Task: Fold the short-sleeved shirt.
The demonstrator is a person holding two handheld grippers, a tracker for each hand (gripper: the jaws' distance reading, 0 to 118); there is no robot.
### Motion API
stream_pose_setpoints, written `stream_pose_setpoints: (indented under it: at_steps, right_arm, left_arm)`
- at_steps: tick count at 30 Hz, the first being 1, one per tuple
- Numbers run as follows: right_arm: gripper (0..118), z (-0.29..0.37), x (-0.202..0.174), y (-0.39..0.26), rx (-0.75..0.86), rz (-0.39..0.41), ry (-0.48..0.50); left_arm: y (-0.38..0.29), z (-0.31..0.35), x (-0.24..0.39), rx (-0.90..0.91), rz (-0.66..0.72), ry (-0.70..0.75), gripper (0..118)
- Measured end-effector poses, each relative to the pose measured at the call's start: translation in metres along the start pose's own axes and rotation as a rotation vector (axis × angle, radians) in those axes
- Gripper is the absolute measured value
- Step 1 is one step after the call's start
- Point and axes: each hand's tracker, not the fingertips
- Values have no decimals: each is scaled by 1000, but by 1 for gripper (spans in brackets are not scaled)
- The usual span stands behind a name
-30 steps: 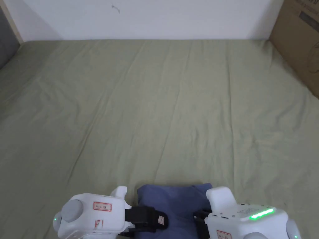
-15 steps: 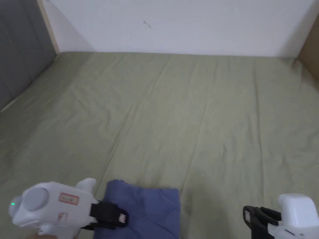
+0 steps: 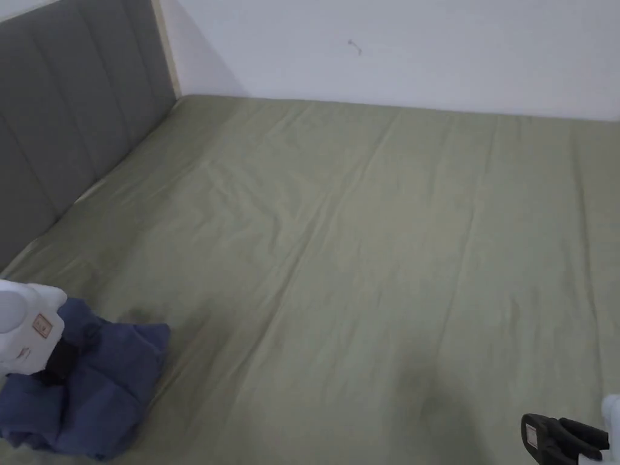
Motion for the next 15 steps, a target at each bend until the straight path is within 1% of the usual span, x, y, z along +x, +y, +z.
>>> stream_pose_setpoints:
  at_steps: [2, 3, 6, 7, 9, 11, 13, 14, 15]
  right_arm:
    - [0, -3, -2, -1, -10, 9, -2]
    - [0, -4, -2, -1, -15, 8, 1]
    - [0, -10, 0, -2, -43, -6, 22]
    - [0, -11, 0, -3, -52, -10, 27]
    - [0, -11, 1, -3, -56, -8, 30]
    - [0, -10, 1, -4, -55, -2, 31]
    - [0, -9, 4, -4, -50, -5, 31]
    - [0, -9, 6, -4, -47, -14, 30]
    - [0, -9, 8, -4, -45, -20, 29]
  left_arm:
    - [2, -10, -14, 16, 12, -14, 29]
    - [0, -13, -15, 33, 12, 9, 34]
    - [-6, -17, -14, 111, 18, 112, 86]
    - [-9, -14, -14, 128, 27, 97, 98]
    - [-13, -2, -16, 165, 88, -4, 98]
    - [-16, 15, -16, 203, 186, -111, 98]
    - [-21, 37, -13, 272, 259, -216, 95]
    - [-23, 49, -7, 311, 298, -259, 89]
    - [-26, 60, -1, 333, 326, -290, 76]
